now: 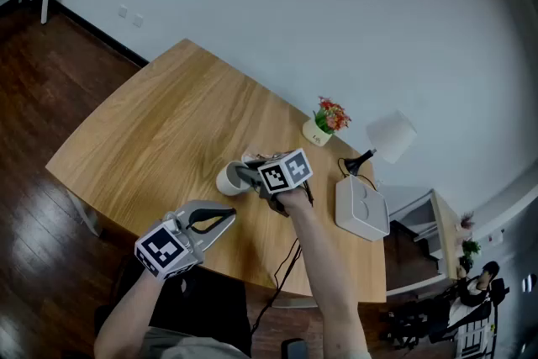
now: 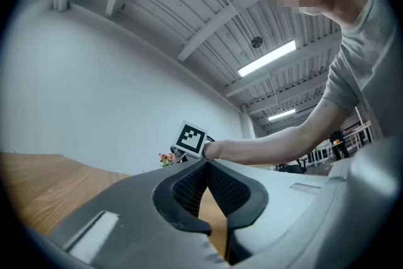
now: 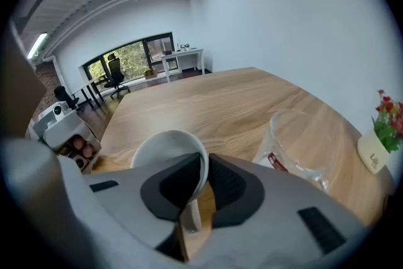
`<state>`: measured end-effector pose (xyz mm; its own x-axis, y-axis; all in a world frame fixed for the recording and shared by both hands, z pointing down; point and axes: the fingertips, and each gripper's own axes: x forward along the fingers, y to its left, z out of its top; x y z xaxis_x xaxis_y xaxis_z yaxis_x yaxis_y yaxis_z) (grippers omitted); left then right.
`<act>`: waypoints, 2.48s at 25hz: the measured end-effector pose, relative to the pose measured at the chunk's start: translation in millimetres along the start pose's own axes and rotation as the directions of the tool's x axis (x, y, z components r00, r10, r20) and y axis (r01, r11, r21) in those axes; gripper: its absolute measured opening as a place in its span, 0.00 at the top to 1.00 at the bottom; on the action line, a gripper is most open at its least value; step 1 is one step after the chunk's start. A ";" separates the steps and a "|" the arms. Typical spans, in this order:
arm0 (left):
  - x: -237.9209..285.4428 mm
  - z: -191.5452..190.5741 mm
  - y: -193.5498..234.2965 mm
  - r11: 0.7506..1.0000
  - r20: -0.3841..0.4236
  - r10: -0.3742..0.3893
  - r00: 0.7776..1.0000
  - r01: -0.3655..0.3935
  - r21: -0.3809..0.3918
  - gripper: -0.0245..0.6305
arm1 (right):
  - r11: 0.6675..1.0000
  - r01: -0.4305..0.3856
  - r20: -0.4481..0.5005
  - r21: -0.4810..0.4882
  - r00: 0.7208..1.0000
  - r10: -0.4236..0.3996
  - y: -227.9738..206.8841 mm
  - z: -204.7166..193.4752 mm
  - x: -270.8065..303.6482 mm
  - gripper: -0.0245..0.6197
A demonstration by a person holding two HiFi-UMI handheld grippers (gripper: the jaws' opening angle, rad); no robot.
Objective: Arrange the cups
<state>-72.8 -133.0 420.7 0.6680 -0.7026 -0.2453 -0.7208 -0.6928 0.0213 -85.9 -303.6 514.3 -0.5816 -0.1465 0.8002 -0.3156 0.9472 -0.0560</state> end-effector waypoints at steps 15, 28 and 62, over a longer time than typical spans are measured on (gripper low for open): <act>150.1 -37.2 -122.7 0.892 0.002 -0.447 0.895 0.446 -0.073 0.96 | 0.971 0.134 0.245 0.200 0.952 -0.182 -73.7 -74.5 -204.7 0.89; 202.9 -72.8 -181.4 0.781 0.013 -0.620 0.784 0.619 -0.084 0.95 | 0.817 0.348 0.132 0.459 0.883 -0.450 -191.9 -211.2 -358.8 0.89; 201.7 -74.9 -189.0 0.773 -0.042 -0.634 0.772 0.629 -0.086 0.95 | 0.759 0.314 -0.025 0.570 0.930 -0.366 -369.1 -241.9 -307.6 0.84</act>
<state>212.0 -155.9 439.8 0.9806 -0.1105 -0.1621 -0.1207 -0.9912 -0.0545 390.9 -539.1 433.3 -0.4065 -0.4757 0.7800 -0.8499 0.5102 -0.1317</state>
